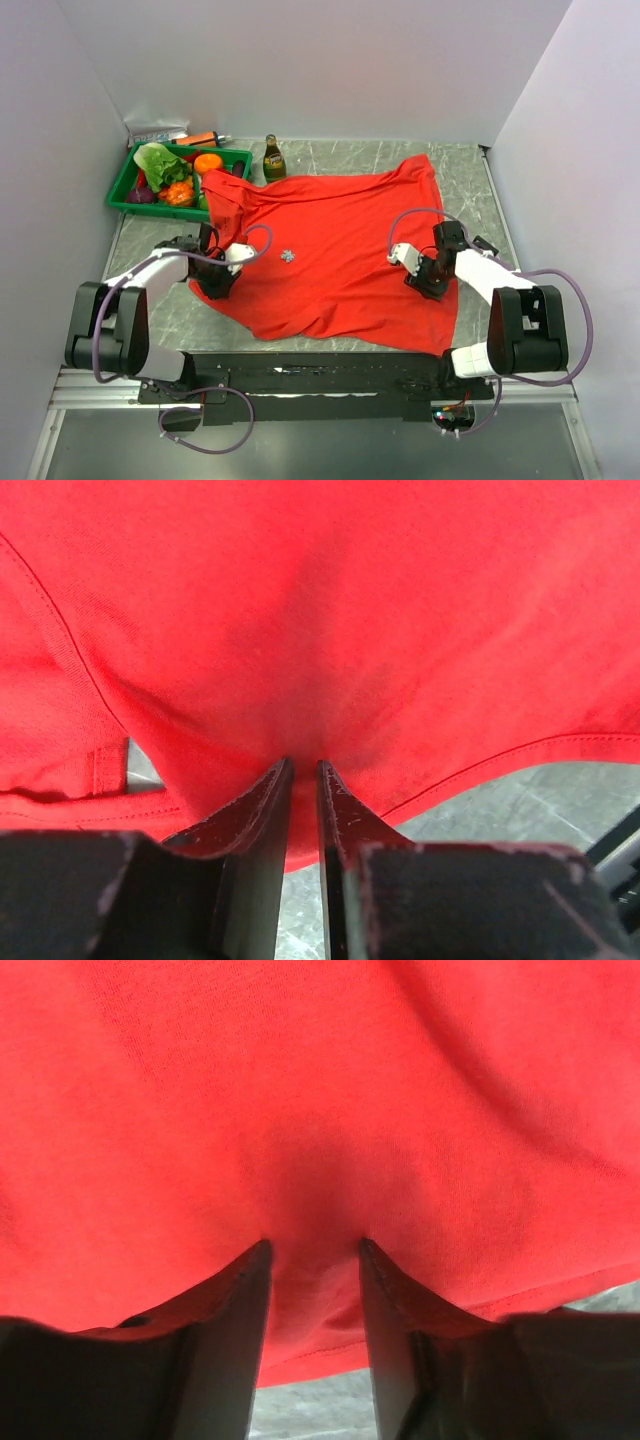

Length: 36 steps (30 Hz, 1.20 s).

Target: Remove the brooch from the garment

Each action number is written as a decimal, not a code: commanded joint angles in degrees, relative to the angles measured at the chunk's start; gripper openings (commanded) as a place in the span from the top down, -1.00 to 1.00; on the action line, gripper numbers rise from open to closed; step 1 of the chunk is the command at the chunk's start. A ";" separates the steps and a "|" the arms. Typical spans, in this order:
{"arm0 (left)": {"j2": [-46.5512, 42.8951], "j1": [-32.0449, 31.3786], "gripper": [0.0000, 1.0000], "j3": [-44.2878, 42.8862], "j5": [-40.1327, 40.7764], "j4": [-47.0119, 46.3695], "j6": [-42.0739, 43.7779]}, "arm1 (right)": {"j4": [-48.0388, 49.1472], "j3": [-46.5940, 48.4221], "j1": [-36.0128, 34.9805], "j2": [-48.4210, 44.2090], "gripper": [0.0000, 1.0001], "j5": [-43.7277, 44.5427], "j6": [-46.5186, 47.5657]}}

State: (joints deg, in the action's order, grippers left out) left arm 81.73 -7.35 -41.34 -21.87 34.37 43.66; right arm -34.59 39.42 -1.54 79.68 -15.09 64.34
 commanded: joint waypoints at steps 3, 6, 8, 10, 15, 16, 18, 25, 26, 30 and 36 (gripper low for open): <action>-4.30 -1.17 0.58 6.97 5.16 4.90 5.56 | -3.11 -2.33 0.40 3.30 0.22 8.49 3.60; -8.42 -2.83 0.65 7.51 4.82 8.68 6.53 | -5.13 -4.26 0.31 0.05 0.25 8.85 5.71; -12.03 -4.68 0.69 6.72 4.64 10.36 4.77 | -8.37 -5.58 0.31 -2.06 0.27 8.33 7.55; -13.79 -7.31 0.70 5.49 4.47 12.29 4.33 | -9.62 -7.50 0.31 -5.66 0.27 8.15 9.22; -15.29 -8.20 0.59 -1.44 1.22 15.11 2.14 | -13.21 -5.59 0.49 -12.00 0.22 5.08 9.85; -15.11 -8.20 0.57 -4.51 0.78 14.85 0.39 | -14.27 -2.27 0.40 -12.61 0.21 1.68 9.06; -13.72 -8.03 0.55 -8.12 0.60 12.75 -1.73 | -15.59 1.43 0.49 -13.32 0.15 -2.29 7.05; -3.18 -7.68 0.56 -6.92 10.43 1.85 -2.19 | -7.61 11.72 0.31 -6.04 0.02 -7.15 -2.37; -2.55 -6.89 0.57 -6.13 11.49 1.06 -1.39 | -3.16 11.91 0.40 -3.42 0.03 -6.36 -3.42; -0.97 -4.25 0.59 -1.74 15.79 -1.32 2.91 | 10.30 9.89 0.57 1.44 0.03 1.10 -4.31; -3.94 -2.84 0.59 4.15 16.07 4.03 7.75 | 10.00 8.40 0.57 7.33 0.07 3.92 0.95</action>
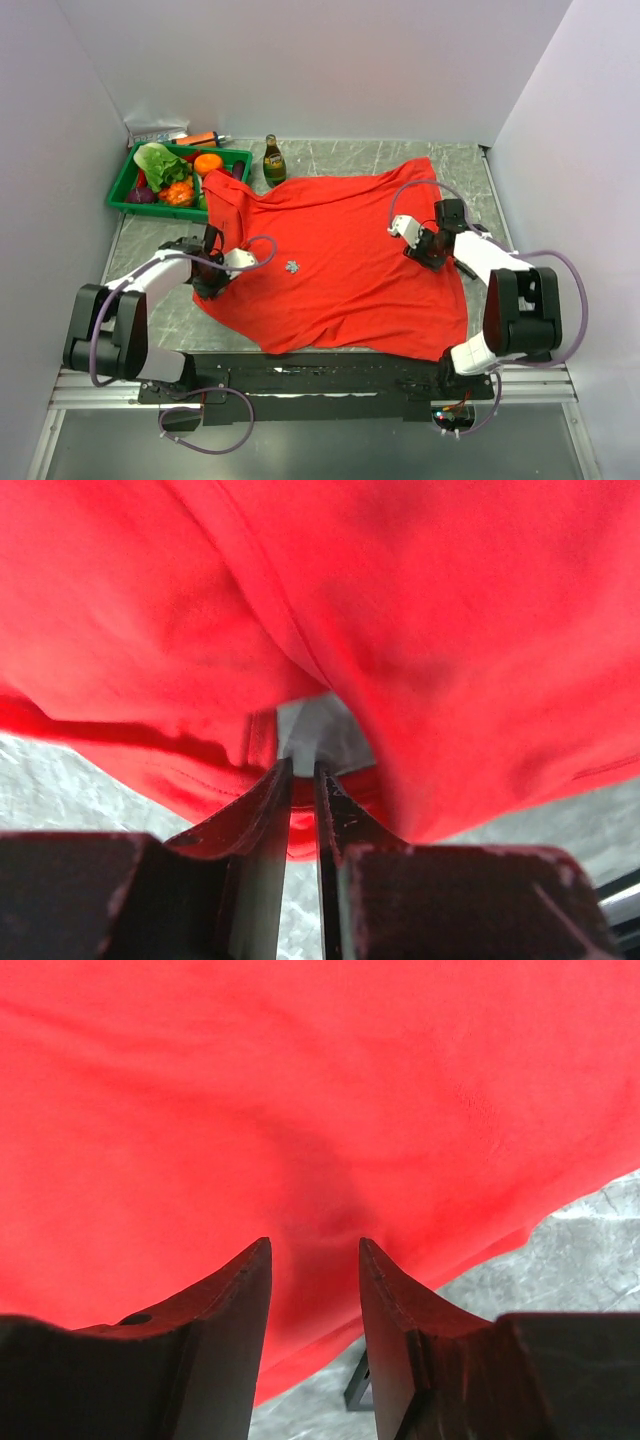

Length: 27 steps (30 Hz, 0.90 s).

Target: Remove the brooch from the garment

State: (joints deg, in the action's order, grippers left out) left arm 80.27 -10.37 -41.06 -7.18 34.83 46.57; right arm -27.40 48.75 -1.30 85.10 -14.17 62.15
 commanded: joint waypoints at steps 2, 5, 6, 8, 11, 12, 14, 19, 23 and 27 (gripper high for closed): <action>-4.15 -1.22 0.58 5.10 0.33 7.52 5.11 | 0.60 -3.13 -0.19 2.79 0.12 5.46 5.34; -6.61 -2.98 0.59 7.65 0.23 8.94 4.06 | -1.52 -7.52 -0.20 0.26 0.15 6.70 8.86; -7.31 -3.34 0.60 9.49 1.02 8.59 3.80 | -1.87 -8.58 -0.28 -0.80 0.15 6.88 10.43; -9.86 -3.60 0.63 11.08 3.73 7.80 4.23 | -3.44 -10.95 -0.28 -3.00 0.16 7.84 11.76; -12.59 -3.60 0.64 11.70 5.15 8.85 4.59 | -8.45 -10.87 -0.37 -3.01 0.18 7.94 12.29; -13.64 -3.69 0.64 11.35 5.42 9.81 4.76 | -9.16 -10.96 -0.37 -3.18 0.18 8.11 12.29; -14.61 -3.60 0.64 10.65 6.03 11.04 5.29 | -9.61 -11.13 -0.11 -4.15 0.20 7.85 12.47; -16.02 -2.03 0.41 1.62 1.04 16.05 3.63 | -12.50 -1.23 -0.19 -5.91 0.15 2.59 5.46; -12.17 -2.02 0.17 -13.21 -9.23 14.05 -4.43 | -16.62 12.04 -1.07 -4.42 0.01 -6.37 -6.04; -3.14 -2.90 0.10 -23.79 -20.93 8.51 -14.47 | -17.08 23.73 -3.79 -1.35 -0.10 -13.68 -15.20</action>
State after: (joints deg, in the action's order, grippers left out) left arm 70.35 -12.60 -55.51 -14.33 48.51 43.57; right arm -42.41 62.67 -2.39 81.60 -17.96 59.24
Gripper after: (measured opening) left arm 0.443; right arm 0.531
